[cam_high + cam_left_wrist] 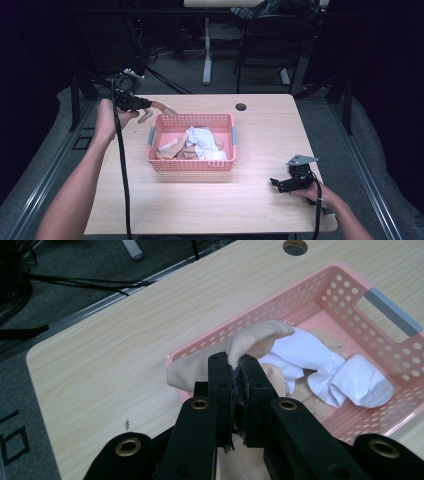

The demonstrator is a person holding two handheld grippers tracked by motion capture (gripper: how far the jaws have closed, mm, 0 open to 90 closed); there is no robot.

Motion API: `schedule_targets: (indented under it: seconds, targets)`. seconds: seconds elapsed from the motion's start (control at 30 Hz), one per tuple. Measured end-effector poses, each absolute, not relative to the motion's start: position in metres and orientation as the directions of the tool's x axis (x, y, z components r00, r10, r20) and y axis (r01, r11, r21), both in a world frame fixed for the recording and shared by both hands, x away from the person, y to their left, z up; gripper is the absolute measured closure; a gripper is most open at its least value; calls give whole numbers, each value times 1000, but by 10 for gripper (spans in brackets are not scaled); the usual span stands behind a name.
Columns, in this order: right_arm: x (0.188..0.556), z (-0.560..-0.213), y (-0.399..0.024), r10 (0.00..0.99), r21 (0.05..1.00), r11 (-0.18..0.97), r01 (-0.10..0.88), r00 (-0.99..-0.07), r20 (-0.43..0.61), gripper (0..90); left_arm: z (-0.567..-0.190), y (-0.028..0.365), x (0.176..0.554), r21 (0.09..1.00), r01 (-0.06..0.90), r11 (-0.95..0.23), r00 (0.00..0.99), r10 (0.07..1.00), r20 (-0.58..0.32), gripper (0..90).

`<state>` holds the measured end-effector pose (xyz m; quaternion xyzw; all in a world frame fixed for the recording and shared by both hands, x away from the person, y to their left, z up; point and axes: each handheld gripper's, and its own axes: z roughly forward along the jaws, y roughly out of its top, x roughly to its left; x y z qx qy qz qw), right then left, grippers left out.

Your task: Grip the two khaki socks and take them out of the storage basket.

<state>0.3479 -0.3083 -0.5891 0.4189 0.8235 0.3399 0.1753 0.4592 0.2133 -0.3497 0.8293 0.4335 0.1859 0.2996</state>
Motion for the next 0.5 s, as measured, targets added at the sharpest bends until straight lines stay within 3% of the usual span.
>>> schedule_targets:
  seconds: [0.5]
  targets:
    - [348,-589,-308,811,710,409,573,-584,4,0,-347,254,453,679,635,-368,478,878,29,860]
